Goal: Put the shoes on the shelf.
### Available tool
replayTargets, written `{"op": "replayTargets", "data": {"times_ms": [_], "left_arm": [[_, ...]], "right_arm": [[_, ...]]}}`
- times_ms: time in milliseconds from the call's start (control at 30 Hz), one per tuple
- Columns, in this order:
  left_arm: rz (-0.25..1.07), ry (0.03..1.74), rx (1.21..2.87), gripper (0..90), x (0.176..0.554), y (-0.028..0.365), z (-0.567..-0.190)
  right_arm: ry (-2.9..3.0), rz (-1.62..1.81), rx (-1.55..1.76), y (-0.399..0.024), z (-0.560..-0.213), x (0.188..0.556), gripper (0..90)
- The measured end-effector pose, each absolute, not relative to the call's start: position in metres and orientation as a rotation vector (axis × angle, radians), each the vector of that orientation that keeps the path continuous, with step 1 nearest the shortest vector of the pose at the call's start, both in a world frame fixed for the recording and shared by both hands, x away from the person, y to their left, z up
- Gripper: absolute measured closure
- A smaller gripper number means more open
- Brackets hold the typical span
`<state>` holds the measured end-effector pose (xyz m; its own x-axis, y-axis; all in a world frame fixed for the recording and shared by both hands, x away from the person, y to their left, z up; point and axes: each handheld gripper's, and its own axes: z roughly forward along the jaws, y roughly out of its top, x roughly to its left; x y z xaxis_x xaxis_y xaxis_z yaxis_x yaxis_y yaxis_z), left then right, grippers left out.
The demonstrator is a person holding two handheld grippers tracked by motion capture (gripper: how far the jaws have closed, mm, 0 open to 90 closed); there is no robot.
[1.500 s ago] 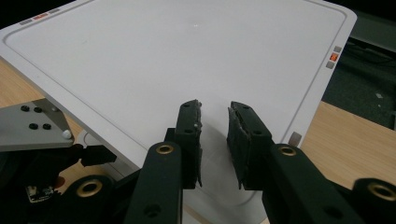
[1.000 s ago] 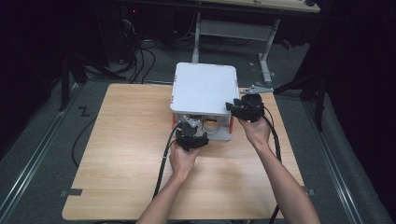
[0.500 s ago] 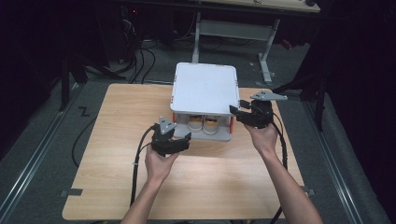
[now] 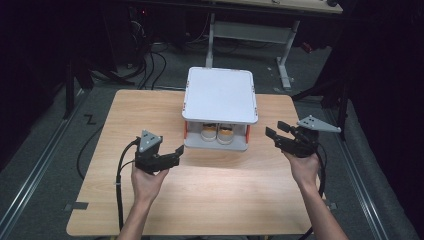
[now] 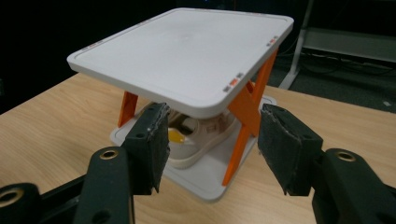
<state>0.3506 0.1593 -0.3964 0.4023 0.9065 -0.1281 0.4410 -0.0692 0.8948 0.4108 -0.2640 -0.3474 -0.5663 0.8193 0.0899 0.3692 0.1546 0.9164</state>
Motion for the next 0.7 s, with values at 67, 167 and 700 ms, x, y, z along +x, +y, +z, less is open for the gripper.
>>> {"op": "replayTargets", "data": {"times_ms": [67, 167, 700], "left_arm": [[0.598, 1.209, 1.686, 18.1, 0.347, 0.164, -0.400], [0.602, 1.223, 1.696, 17.8, 0.342, 0.168, -0.407], [0.551, 1.342, 1.756, 17.9, 0.329, 0.189, -0.460]], "right_arm": [[2.005, 1.393, 1.136, -0.270, -0.353, 0.405, 40.8], [2.000, 1.383, 1.156, -0.278, -0.363, 0.399, 39.5], [2.028, 1.294, 1.372, -0.313, -0.438, 0.380, 36.6]]}}
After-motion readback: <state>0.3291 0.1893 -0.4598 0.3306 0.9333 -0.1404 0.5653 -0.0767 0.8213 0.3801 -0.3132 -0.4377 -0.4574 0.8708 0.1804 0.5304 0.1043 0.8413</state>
